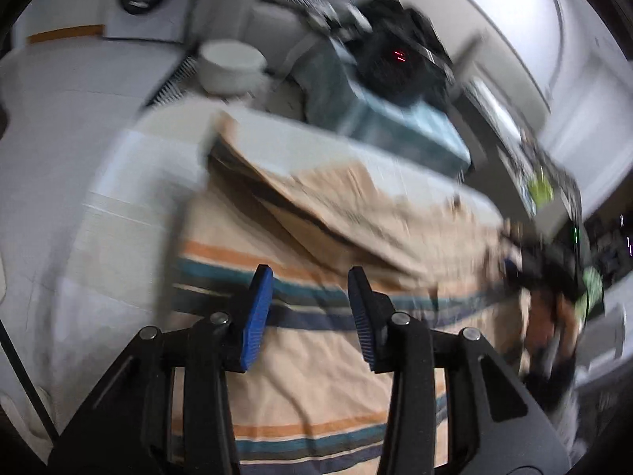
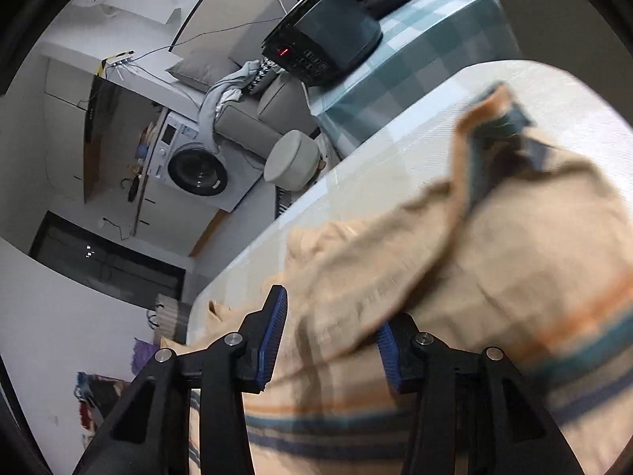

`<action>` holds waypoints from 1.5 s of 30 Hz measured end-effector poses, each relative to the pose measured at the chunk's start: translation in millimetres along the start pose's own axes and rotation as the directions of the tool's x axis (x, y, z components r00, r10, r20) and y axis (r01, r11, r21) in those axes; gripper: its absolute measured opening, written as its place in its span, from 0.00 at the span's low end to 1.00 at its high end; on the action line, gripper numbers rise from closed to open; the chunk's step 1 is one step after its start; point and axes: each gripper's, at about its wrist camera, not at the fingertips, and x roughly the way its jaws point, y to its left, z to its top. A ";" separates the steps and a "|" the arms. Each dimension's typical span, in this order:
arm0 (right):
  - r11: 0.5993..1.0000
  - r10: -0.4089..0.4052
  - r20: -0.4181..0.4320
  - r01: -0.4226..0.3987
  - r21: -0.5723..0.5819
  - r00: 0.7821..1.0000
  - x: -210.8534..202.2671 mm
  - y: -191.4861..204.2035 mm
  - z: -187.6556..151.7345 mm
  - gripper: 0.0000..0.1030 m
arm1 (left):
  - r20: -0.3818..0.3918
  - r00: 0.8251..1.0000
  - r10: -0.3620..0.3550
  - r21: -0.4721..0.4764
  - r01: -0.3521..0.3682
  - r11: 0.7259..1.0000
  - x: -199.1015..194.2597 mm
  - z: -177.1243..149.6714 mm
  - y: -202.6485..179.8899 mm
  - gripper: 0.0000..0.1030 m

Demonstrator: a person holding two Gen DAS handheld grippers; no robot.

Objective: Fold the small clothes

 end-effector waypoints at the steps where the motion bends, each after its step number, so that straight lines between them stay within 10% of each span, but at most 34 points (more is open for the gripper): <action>1: 1.000 0.020 0.014 -0.020 0.013 1.000 2.7 -0.2 3.4 0.43 | -0.013 1.000 -0.014 0.017 0.014 1.000 8.6 -0.1 -6.2 0.35; 5: 0.996 0.061 0.151 -0.069 0.049 0.987 -3.1 -1.7 20.5 0.44 | -0.062 0.997 -0.055 0.034 0.057 0.998 41.0 7.7 -28.6 0.35; 13: 0.994 -0.067 0.132 0.077 -0.073 0.989 -21.9 8.9 11.0 0.44 | 0.139 0.989 0.041 -0.120 -0.024 0.992 78.2 67.4 -4.8 0.35; 17: 0.988 -0.097 0.083 0.106 -0.109 0.992 -22.7 15.4 -6.0 0.44 | 0.146 0.989 0.026 -0.172 -0.001 0.985 70.2 66.2 5.2 0.35; 30: 0.906 0.032 -0.243 -0.131 -0.402 0.970 81.9 105.6 -70.2 0.44 | 0.007 0.999 0.047 0.114 -0.047 0.992 69.9 17.3 -50.8 0.51; 35: 0.953 -0.066 -0.038 0.052 -0.299 0.997 67.9 84.5 -39.9 0.42 | 0.016 0.997 0.079 0.104 -0.080 0.991 66.4 13.7 -33.7 0.51; 45: 0.918 -0.185 0.144 0.223 -0.327 0.972 -32.2 74.5 -35.8 0.53 | 0.107 0.979 0.172 0.015 -0.175 0.984 29.4 20.5 2.1 0.51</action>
